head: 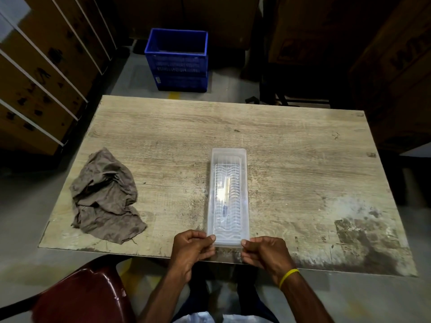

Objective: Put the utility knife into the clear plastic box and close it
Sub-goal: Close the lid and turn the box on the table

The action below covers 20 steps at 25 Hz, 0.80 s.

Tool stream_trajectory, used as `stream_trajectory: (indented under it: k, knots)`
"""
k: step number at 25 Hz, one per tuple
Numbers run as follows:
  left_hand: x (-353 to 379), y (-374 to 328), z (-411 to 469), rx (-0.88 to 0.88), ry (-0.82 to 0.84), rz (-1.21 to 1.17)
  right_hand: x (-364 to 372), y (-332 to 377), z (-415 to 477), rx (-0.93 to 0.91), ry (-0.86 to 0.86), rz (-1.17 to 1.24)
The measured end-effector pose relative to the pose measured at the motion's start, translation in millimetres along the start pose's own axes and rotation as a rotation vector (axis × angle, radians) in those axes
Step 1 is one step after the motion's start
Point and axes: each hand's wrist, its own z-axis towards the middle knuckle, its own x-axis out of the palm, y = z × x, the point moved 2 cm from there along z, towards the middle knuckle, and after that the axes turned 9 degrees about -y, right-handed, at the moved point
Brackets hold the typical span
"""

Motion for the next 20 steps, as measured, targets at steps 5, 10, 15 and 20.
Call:
stream_trajectory:
  k: [5,10,15,20]
  knots:
    - [7,-1,-11,0.236,-0.15,0.137,5,-2,-5,-0.339,-0.258,-0.147]
    - [9,10,-15,0.307,-0.205,0.16,8,-10,-4,-0.314,-0.312,-0.025]
    - [5,16,-12,0.193,-0.175,0.085,10,-19,3,-0.1,-0.263,0.139]
    - [2,16,-7,-0.139,0.028,-0.119,8,-20,4,0.004,-0.111,0.205]
